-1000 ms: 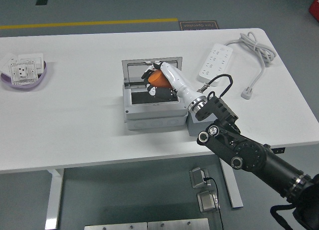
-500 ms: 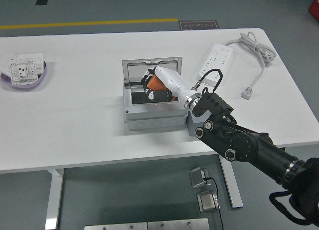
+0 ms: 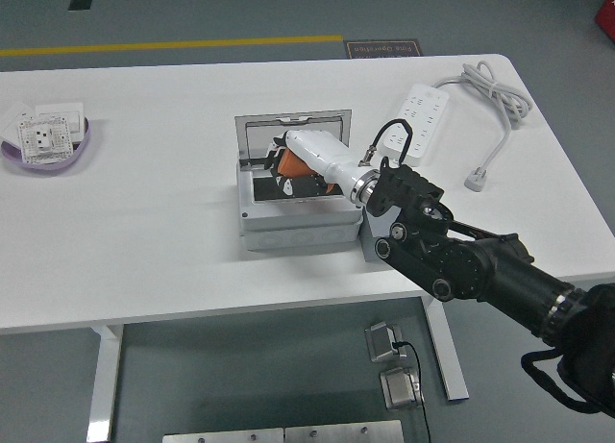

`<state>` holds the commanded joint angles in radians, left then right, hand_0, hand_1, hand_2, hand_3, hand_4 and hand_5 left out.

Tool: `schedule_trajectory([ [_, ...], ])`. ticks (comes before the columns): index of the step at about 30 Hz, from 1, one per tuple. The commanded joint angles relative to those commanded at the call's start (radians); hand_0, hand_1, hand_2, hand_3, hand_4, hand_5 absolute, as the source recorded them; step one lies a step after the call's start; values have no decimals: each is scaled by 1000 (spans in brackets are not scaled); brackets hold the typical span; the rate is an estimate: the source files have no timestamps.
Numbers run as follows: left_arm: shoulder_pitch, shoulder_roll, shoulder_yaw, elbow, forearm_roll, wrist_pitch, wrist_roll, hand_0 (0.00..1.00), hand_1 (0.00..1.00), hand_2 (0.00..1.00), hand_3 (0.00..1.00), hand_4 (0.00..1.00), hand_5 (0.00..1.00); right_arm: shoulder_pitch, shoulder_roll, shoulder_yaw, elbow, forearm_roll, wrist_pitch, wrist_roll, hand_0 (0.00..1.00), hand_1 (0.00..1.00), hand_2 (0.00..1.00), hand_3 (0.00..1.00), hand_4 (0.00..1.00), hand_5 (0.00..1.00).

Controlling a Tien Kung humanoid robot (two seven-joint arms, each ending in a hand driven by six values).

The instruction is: Pick up the cylinder from the cube,place it in the box,flap close box

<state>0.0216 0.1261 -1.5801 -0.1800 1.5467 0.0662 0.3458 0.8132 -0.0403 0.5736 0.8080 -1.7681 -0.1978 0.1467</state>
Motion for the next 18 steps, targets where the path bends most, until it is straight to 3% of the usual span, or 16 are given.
schedule_trajectory([
  [5,-2,-1,1,0,0,1,-3,756,795,801,912,771,393,4,1,-4,-1,-8,9,3,362,523,642,691,347,2],
  [6,-2,-1,1,0,0,1,-4,755,793,800,912,771,392,4,1,-5,-2,-8,10,4,569,628,705,747,647,72],
  [11,-4,-2,0,0,3,0,-5,755,793,800,912,771,392,2,2,-7,-3,-4,12,7,569,628,705,747,647,72],
  [12,-4,-2,0,0,3,0,-5,754,793,799,911,769,392,0,1,-7,-3,-2,12,7,735,709,770,855,798,140],
  [17,-3,-4,1,0,5,0,-6,754,793,799,911,769,392,-7,-4,-4,2,9,12,7,735,709,770,855,798,140],
  [18,-2,-4,1,0,5,0,-5,754,792,797,909,768,392,-10,-6,-2,5,12,12,8,750,716,774,871,835,179],
])
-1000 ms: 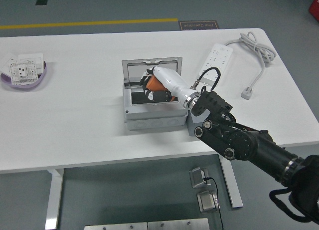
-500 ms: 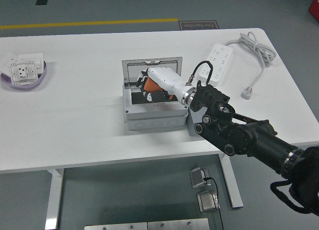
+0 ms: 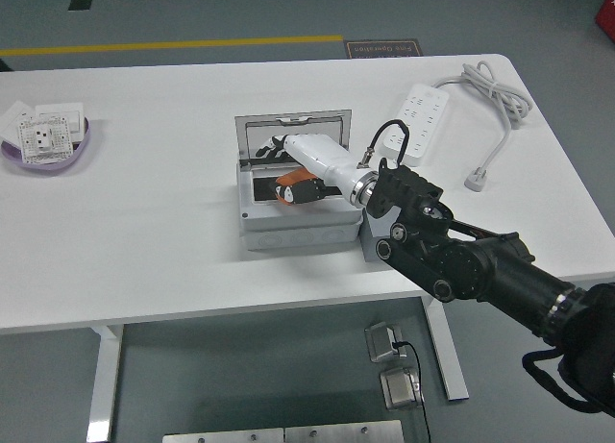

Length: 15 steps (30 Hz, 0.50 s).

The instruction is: Pick up the cylinder from the cube,place it in the box,flap close box

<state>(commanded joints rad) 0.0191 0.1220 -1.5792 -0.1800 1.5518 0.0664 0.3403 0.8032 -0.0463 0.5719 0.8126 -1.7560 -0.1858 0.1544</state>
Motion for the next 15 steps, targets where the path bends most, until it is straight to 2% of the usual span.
schedule_trajectory([
  [3,4,-3,3,0,-5,0,-1,754,792,797,909,768,392,-13,-8,9,22,7,0,-3,750,716,774,871,835,179],
  [7,8,-7,5,0,-9,0,-2,752,791,796,907,766,391,-42,-42,26,96,58,6,-15,747,714,765,863,854,204],
  [15,17,-12,3,0,-16,1,-2,752,790,795,907,765,390,-102,-161,98,303,136,67,-71,746,699,754,854,849,216],
])
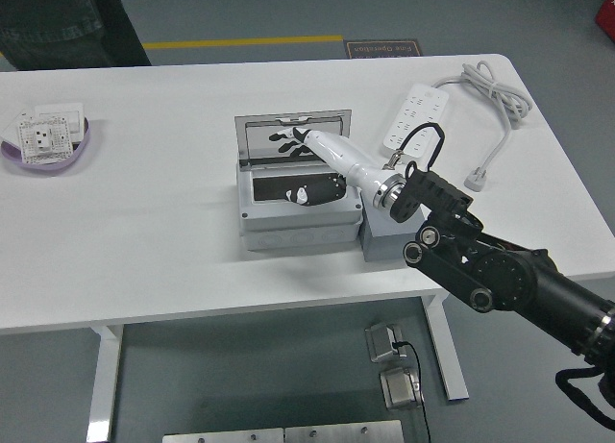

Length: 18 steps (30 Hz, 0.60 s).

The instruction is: Pick up the cylinder from the cube,place it in the box,flap close box

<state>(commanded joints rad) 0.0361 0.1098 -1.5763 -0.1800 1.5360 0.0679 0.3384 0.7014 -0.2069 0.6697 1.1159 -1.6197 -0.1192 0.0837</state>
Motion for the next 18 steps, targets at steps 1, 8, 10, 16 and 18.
schedule_trajectory([
  [1,1,0,-2,0,1,0,1,752,790,795,907,765,390,0,-11,10,25,6,8,-5,746,699,754,854,849,216],
  [8,-2,1,-2,0,1,-1,2,751,789,795,906,762,388,68,-33,65,64,45,25,7,739,696,749,848,833,222],
  [10,-5,3,0,0,-1,-2,2,751,789,794,906,760,385,110,-23,69,12,58,28,19,729,691,742,836,821,218],
  [16,-14,12,-1,0,5,-5,5,751,788,794,906,758,382,211,19,72,-155,67,41,41,739,692,742,825,816,221],
  [18,-17,16,-1,0,8,-6,6,751,788,794,906,758,382,236,35,70,-218,65,44,45,739,692,742,825,816,221],
])
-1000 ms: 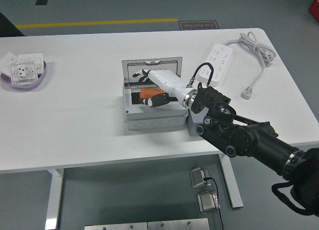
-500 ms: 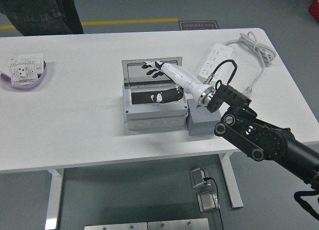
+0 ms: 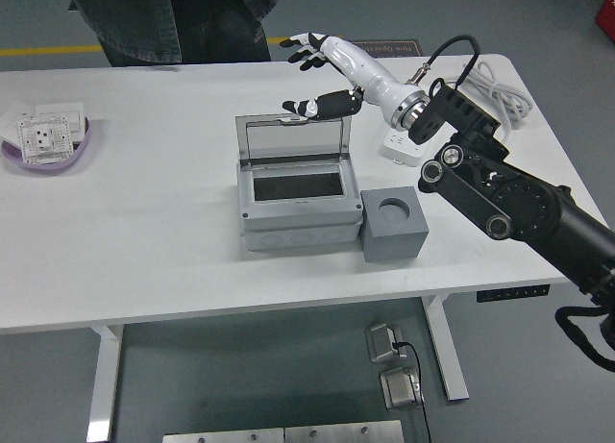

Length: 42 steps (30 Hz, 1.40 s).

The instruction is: Pick up the cylinder from the cube,place it in the box,flap close box

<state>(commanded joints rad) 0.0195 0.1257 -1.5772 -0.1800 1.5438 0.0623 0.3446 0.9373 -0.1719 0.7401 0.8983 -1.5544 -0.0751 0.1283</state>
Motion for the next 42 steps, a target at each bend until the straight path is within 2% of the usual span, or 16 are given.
schedule_trajectory([
  [8,-8,7,0,0,8,-4,0,751,788,794,906,758,381,40,48,-41,-223,8,-4,7,763,706,743,825,812,231],
  [9,-8,6,1,0,8,-5,0,751,787,792,907,756,379,38,52,-50,-242,10,-5,8,803,726,755,827,824,280],
  [13,-9,5,2,0,9,-5,-3,751,787,792,907,756,379,25,58,-87,-276,12,-11,5,803,726,755,827,824,280],
  [20,-8,3,6,0,6,-5,-7,751,787,791,907,756,379,-7,34,-139,-211,13,-23,-1,804,726,757,826,824,278],
  [33,-4,-1,18,0,-13,-2,-16,751,786,790,907,756,378,-80,-63,-185,20,-16,-52,-20,804,718,753,824,812,307],
  [42,1,-8,19,0,-20,0,-17,751,787,789,906,756,379,-188,-117,-133,200,-95,-59,-50,794,716,748,823,805,313],
])
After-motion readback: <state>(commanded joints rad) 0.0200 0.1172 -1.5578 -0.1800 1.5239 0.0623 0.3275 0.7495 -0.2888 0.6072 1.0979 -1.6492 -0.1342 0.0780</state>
